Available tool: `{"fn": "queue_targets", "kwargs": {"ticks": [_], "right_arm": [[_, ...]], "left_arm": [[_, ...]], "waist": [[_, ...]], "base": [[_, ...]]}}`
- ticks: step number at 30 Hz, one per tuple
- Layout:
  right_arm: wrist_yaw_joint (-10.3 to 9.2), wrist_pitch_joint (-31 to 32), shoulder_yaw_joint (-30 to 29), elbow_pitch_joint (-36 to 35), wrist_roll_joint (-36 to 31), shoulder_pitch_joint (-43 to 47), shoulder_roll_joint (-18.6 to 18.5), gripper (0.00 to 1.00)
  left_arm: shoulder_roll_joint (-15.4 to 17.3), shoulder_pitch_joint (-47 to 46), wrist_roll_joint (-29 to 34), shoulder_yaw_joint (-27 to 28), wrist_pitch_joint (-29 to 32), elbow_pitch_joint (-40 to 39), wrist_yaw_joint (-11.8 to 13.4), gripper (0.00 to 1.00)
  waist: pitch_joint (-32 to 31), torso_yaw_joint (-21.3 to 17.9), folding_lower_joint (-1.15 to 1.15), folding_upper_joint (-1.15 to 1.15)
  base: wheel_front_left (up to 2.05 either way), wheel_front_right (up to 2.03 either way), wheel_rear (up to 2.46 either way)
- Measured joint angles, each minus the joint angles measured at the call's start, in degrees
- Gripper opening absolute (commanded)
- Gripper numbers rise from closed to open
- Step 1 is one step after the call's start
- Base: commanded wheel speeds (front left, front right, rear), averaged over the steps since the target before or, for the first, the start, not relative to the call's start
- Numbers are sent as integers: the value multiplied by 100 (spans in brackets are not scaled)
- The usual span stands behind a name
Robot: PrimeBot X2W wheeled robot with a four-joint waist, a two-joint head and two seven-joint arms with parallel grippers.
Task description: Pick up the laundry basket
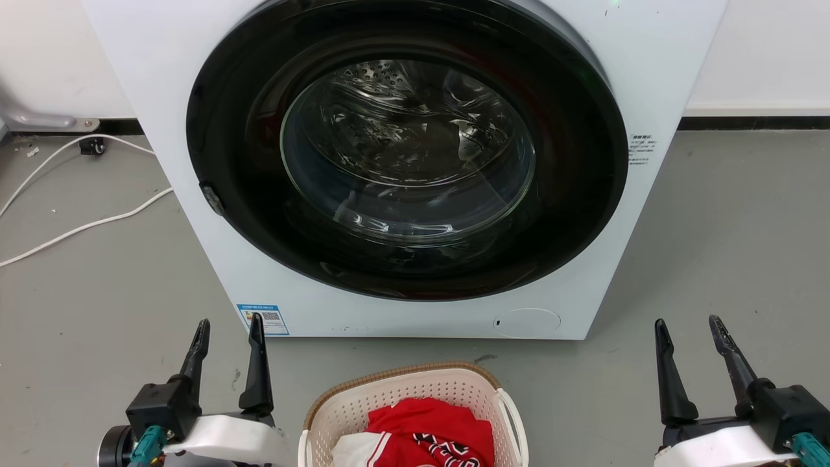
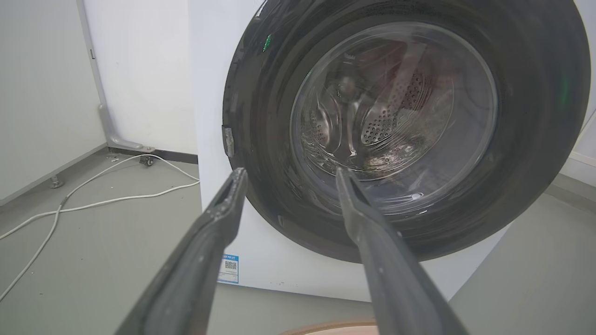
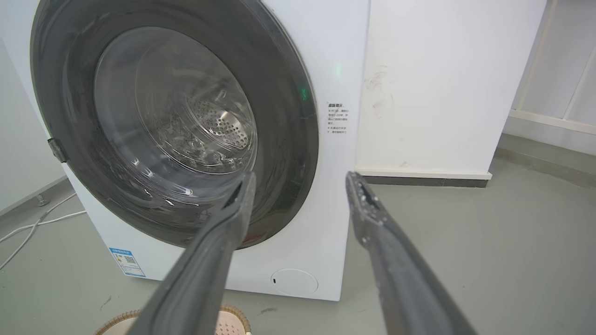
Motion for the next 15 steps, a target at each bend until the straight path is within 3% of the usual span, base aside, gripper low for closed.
{"fn": "queue_targets", "kwargs": {"ticks": [15], "right_arm": [[0,-171,-62,-149,-538,58,-1,100]], "left_arm": [[2,35,702,-29,-174,-44,49,100]], "waist": [[3,3,0,0]], "base": [[0,0,0]]}}
